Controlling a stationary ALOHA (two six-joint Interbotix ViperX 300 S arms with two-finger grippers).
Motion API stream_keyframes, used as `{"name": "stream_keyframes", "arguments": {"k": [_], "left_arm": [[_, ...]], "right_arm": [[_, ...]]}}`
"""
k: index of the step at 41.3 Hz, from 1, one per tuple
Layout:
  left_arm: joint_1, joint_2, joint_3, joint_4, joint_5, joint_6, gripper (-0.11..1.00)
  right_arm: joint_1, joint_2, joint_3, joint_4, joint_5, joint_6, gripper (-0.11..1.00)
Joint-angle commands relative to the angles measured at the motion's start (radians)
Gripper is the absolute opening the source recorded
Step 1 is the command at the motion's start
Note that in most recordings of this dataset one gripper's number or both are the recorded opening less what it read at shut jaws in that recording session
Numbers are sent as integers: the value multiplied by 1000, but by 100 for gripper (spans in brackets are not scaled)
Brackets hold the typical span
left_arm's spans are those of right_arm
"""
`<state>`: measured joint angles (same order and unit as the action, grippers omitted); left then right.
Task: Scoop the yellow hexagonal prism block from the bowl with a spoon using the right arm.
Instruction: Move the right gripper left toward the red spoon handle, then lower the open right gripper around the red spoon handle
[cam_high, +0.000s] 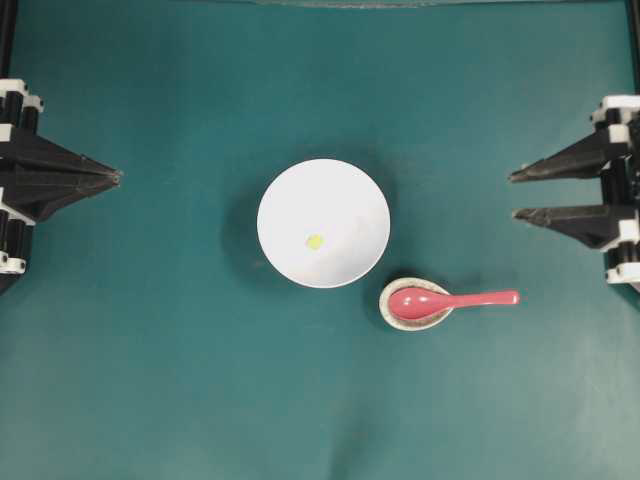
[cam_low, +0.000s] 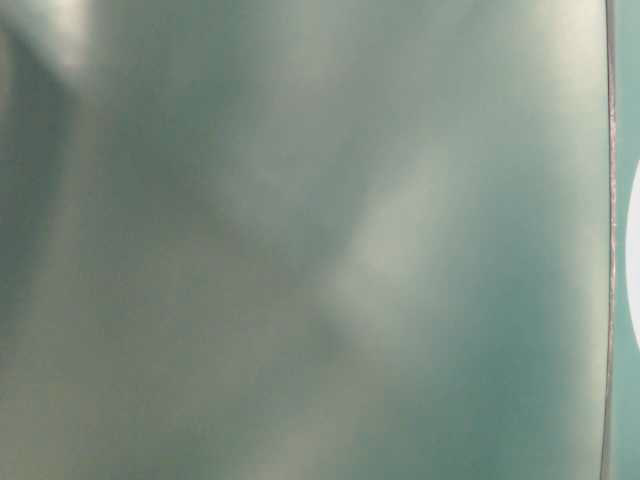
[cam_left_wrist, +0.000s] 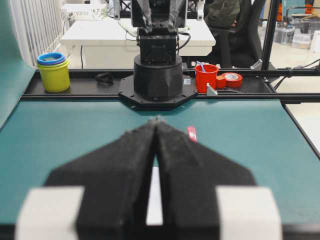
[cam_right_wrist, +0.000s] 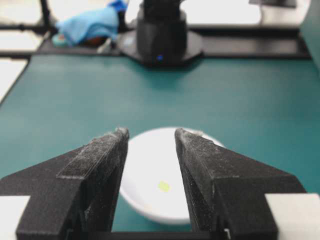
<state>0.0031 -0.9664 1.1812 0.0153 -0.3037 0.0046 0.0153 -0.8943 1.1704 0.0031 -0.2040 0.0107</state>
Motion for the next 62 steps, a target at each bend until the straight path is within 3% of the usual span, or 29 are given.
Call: {"name": "stream_keyframes", "arguments": {"k": [1,8,26,43,62], "left_arm": [[0,9,-21,3,-5,2,-1],[2,9,-21,3,3,2,-1],[2,9,-21,3,29,8,-1],[2,9,-21,3,29,9,-1],[2,12,-20,3,29,9,-1]], "right_arm": [[11,34,2,2,-17,2,50],[40,118,41,20,-103,2,50],[146,393,167,75,-474,40,50],[262,660,247,178,-818,52,50],[362,930,218,285,-1000,55,50]]}}
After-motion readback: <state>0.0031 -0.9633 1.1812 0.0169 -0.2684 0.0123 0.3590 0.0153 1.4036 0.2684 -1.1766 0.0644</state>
